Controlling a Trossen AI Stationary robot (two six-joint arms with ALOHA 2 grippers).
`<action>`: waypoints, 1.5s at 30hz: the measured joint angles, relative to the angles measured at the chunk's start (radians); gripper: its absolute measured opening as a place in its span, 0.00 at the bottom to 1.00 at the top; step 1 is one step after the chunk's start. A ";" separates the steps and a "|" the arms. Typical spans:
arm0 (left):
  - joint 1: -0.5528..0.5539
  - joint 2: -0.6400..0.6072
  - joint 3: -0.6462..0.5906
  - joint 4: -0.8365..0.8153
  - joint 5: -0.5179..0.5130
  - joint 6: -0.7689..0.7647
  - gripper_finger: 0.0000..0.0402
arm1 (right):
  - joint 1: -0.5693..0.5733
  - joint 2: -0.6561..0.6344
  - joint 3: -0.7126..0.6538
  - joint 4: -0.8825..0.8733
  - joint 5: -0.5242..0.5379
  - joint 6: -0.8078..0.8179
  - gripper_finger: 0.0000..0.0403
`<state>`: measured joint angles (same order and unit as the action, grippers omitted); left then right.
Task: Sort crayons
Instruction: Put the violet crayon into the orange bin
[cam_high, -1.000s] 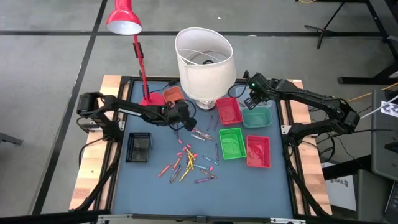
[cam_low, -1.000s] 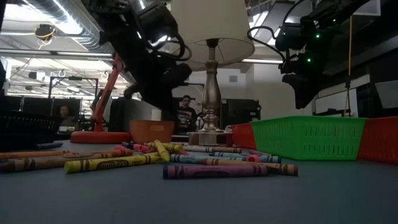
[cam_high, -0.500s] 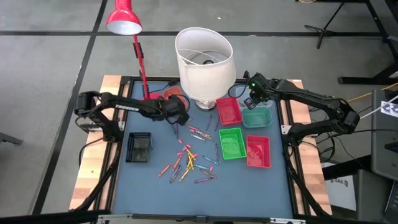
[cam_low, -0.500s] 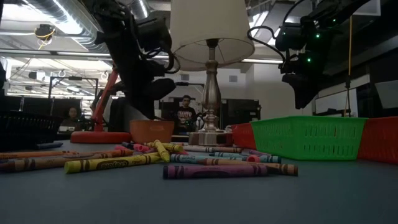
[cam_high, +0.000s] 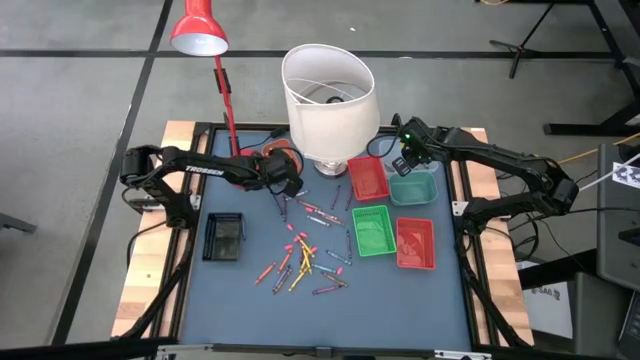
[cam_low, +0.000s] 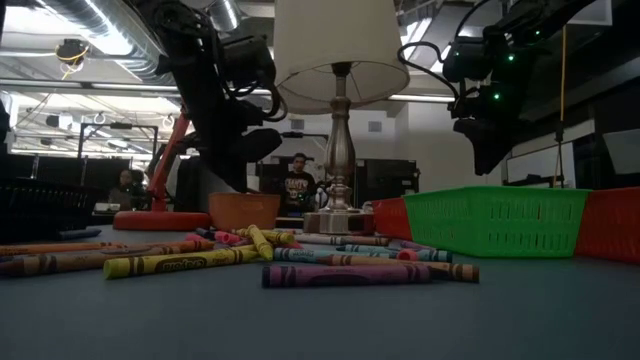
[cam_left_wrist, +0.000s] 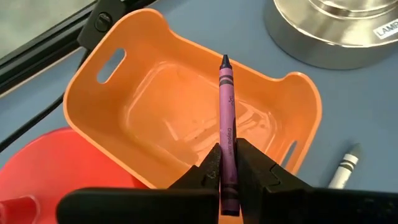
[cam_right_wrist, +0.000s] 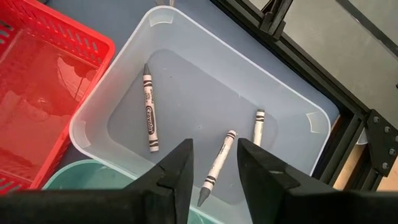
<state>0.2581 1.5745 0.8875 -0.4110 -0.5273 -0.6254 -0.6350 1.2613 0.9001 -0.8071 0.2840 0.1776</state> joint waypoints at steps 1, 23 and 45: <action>0.000 0.000 0.000 0.000 0.005 0.002 0.03 | 0.000 0.000 0.000 0.000 0.000 0.000 0.30; -0.098 0.005 0.000 0.411 0.024 -0.020 0.26 | 0.000 0.000 0.000 0.001 -0.015 0.000 0.30; -0.283 0.273 0.001 0.769 0.023 -0.079 0.26 | 0.000 0.000 0.000 0.003 -0.016 0.000 0.30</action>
<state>-0.0250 1.8471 0.8886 0.3581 -0.5042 -0.7048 -0.6350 1.2613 0.9001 -0.8042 0.2676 0.1780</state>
